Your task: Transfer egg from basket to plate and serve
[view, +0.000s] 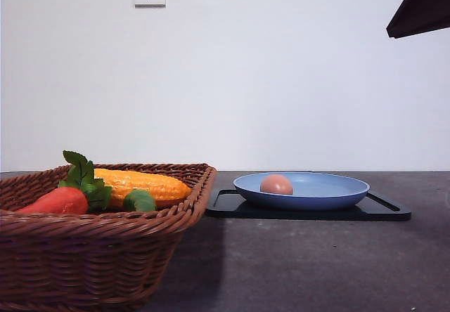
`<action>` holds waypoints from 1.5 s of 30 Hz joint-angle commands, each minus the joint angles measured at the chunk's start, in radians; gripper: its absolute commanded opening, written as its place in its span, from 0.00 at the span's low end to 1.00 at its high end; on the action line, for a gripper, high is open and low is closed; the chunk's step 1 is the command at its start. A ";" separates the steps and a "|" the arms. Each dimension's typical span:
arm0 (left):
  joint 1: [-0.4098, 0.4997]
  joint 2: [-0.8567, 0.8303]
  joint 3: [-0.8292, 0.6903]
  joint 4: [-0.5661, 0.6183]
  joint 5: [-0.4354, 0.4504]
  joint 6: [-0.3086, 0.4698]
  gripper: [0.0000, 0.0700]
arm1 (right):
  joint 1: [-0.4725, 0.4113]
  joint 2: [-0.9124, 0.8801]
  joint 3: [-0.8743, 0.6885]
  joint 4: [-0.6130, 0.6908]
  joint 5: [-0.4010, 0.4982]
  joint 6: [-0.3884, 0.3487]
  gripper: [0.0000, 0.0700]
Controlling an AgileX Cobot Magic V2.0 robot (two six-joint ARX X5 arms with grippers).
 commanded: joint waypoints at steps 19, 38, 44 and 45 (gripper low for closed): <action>0.003 -0.001 -0.025 -0.047 0.056 0.054 0.00 | 0.005 0.003 0.010 0.011 0.002 0.016 0.00; 0.003 -0.001 -0.025 -0.047 0.056 0.054 0.00 | 0.003 -0.008 0.009 0.008 0.007 -0.090 0.00; 0.003 -0.001 -0.025 -0.047 0.056 0.054 0.00 | -0.115 -0.178 -0.064 0.015 -0.023 -0.184 0.00; 0.003 -0.001 -0.025 -0.047 0.056 0.054 0.00 | -0.155 -0.206 -0.083 0.016 -0.049 -0.182 0.00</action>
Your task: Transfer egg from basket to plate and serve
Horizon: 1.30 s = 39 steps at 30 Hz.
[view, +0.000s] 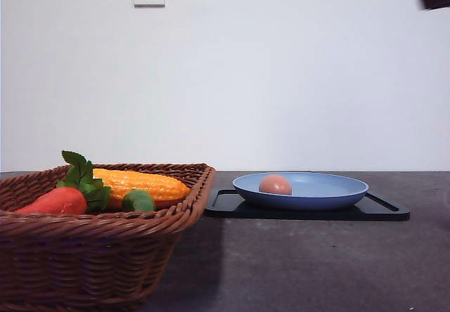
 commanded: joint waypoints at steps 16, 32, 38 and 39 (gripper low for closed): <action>0.003 -0.001 -0.017 -0.032 0.014 0.016 0.00 | -0.520 -0.332 -0.315 0.005 -0.282 -0.026 0.00; 0.003 -0.001 -0.017 -0.030 0.014 0.016 0.00 | -0.560 -0.396 -0.409 -0.010 -0.424 -0.013 0.00; 0.003 -0.001 -0.017 -0.028 0.014 0.016 0.00 | -0.557 -0.396 -0.409 -0.006 -0.440 0.001 0.00; 0.003 -0.001 -0.017 -0.028 0.014 0.016 0.00 | -0.557 -0.396 -0.409 -0.005 -0.438 0.001 0.00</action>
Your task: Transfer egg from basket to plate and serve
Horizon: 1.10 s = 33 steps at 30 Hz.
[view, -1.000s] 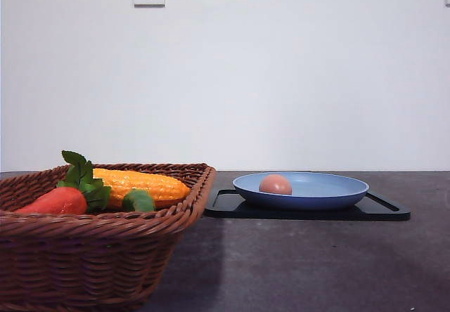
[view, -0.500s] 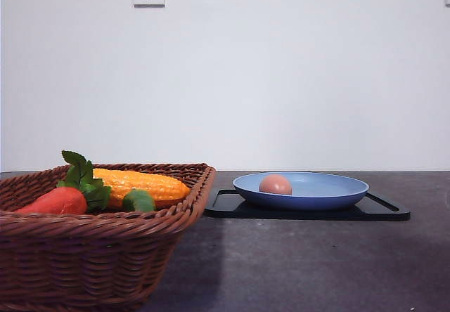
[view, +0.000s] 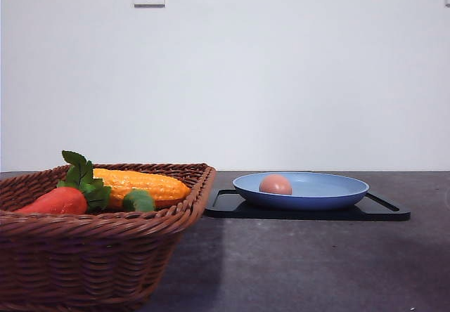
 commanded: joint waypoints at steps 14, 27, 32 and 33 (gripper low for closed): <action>0.003 -0.001 -0.017 -0.028 0.013 0.016 0.00 | 0.002 -0.002 -0.008 0.001 0.000 0.011 0.00; 0.003 -0.001 -0.017 -0.028 0.013 0.016 0.00 | 0.003 -0.002 -0.008 0.001 0.000 0.012 0.00; 0.003 -0.001 -0.017 -0.028 0.013 0.016 0.00 | 0.002 -0.002 -0.008 0.001 0.000 0.011 0.00; 0.003 -0.001 -0.017 -0.028 0.013 0.016 0.00 | 0.003 -0.002 -0.008 0.001 0.000 0.012 0.00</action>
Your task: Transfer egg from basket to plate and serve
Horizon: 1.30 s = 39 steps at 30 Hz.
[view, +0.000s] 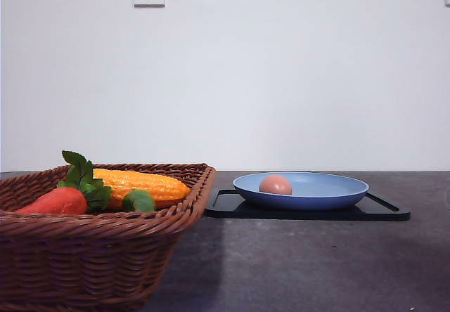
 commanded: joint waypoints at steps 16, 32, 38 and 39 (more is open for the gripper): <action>0.003 -0.001 -0.017 -0.028 0.012 0.016 0.00 | 0.002 -0.002 -0.008 0.000 0.000 0.011 0.00; 0.003 -0.001 -0.017 -0.028 0.012 0.016 0.00 | 0.003 -0.002 -0.008 0.000 0.000 0.011 0.00; 0.003 -0.001 -0.017 -0.028 0.012 0.016 0.00 | 0.002 -0.002 -0.008 0.000 0.000 0.011 0.00; 0.003 -0.001 -0.017 -0.028 0.012 0.016 0.00 | 0.002 -0.002 -0.008 0.000 0.000 0.011 0.00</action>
